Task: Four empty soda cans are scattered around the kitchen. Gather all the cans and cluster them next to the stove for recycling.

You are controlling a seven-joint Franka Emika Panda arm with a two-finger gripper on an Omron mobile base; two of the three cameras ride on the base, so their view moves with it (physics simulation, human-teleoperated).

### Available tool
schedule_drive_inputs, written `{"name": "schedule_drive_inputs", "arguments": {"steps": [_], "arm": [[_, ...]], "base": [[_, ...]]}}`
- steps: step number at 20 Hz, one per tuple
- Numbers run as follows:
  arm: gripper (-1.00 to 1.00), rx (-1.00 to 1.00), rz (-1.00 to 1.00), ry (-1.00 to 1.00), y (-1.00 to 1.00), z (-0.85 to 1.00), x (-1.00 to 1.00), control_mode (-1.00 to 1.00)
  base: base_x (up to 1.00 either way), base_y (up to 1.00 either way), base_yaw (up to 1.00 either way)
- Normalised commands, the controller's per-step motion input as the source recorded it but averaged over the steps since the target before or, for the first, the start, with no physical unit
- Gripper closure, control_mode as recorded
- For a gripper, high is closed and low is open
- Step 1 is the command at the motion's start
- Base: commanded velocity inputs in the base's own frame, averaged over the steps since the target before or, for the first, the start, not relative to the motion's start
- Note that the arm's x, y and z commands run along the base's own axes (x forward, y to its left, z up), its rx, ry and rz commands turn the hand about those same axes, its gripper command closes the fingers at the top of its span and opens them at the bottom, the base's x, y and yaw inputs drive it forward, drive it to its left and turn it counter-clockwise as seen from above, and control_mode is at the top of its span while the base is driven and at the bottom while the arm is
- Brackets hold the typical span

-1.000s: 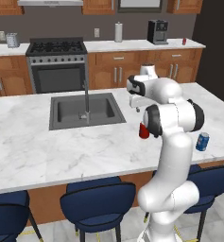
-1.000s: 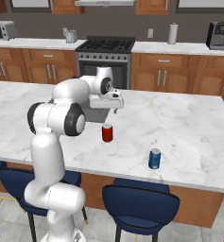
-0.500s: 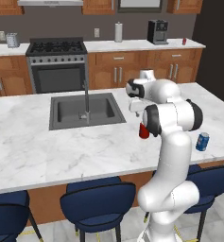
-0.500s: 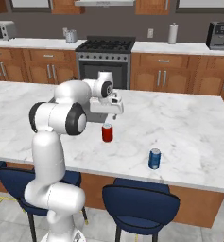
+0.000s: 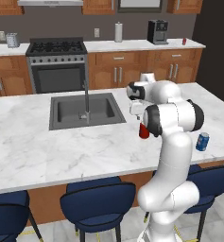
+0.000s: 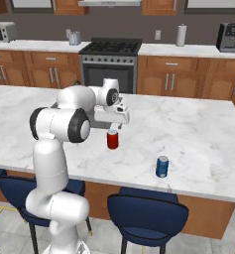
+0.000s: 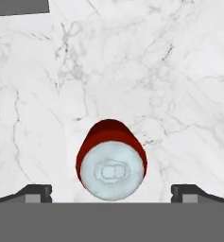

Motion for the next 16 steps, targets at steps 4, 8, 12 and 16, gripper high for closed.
{"name": "schedule_drive_inputs", "arguments": {"steps": [4, 8, 12, 16], "arm": [[-1.0, 0.0, -0.01, 0.0, 0.0, -0.22, 0.0, -1.0], [-1.0, 0.0, -0.01, 0.01, 0.0, -0.33, 0.0, -1.0], [-1.0, 0.0, 0.0, 0.01, -0.01, -0.38, 0.07, -1.0], [-1.0, 0.0, 0.0, 0.0, -0.03, -0.33, 0.14, -1.0]], "base": [[0.0, 0.0, 0.0], [0.0, 0.0, 0.0], [0.0, 0.0, 0.0], [0.0, 0.0, 0.0]]}}
